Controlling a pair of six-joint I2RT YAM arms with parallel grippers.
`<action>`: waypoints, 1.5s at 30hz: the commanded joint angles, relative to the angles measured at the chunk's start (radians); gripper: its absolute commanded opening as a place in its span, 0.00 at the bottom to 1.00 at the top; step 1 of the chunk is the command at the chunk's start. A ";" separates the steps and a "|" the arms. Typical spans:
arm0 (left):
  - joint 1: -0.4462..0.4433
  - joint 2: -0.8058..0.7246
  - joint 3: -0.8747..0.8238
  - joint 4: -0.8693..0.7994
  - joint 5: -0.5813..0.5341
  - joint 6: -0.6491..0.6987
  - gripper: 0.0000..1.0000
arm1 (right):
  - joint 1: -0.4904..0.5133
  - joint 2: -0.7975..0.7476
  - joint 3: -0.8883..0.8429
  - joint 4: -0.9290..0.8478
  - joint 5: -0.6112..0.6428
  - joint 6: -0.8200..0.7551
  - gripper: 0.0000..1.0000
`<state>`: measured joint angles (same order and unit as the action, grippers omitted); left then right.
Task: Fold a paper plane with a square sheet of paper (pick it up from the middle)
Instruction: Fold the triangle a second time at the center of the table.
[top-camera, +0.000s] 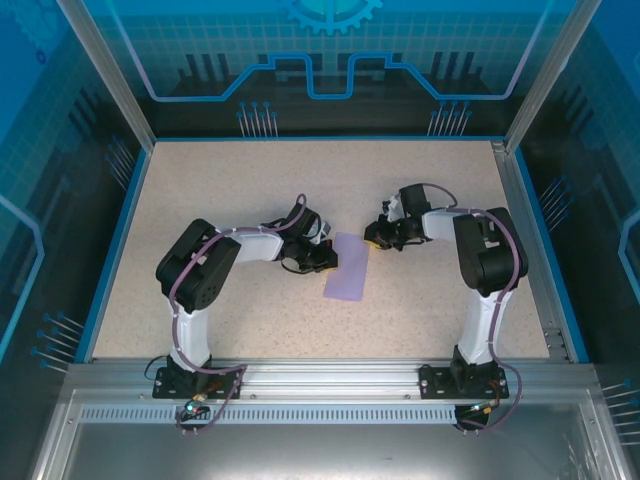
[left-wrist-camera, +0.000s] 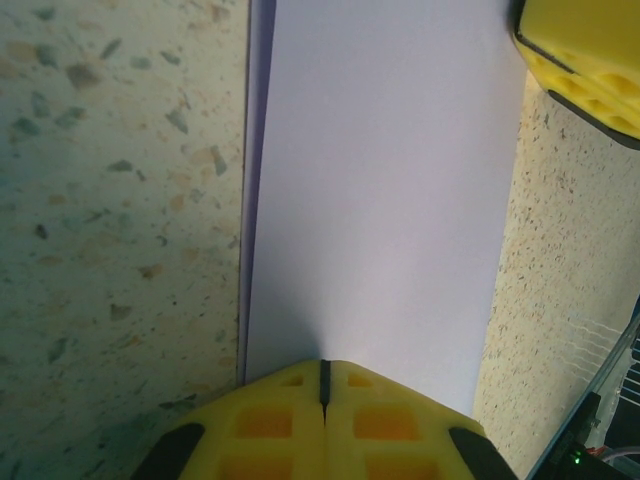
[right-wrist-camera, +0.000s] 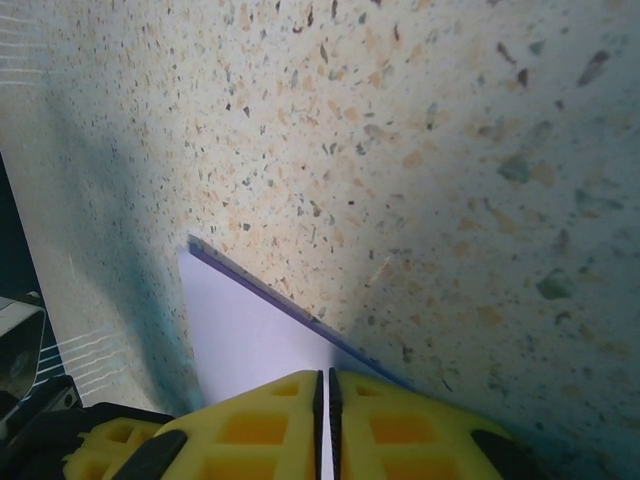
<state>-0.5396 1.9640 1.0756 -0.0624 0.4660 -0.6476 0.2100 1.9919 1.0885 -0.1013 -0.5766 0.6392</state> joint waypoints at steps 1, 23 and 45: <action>-0.004 -0.032 0.003 -0.090 0.003 0.018 0.00 | -0.005 -0.020 0.009 -0.034 0.004 -0.049 0.17; 0.134 -0.134 -0.003 -0.063 0.139 -0.079 0.48 | 0.179 -0.392 -0.285 -0.102 0.169 0.105 0.31; 0.126 -0.048 0.070 -0.085 0.174 -0.081 0.52 | 0.176 -0.269 -0.303 -0.047 0.133 0.083 0.30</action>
<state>-0.4080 1.8992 1.1175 -0.1272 0.6083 -0.7273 0.3809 1.7020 0.7982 -0.1520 -0.4313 0.7403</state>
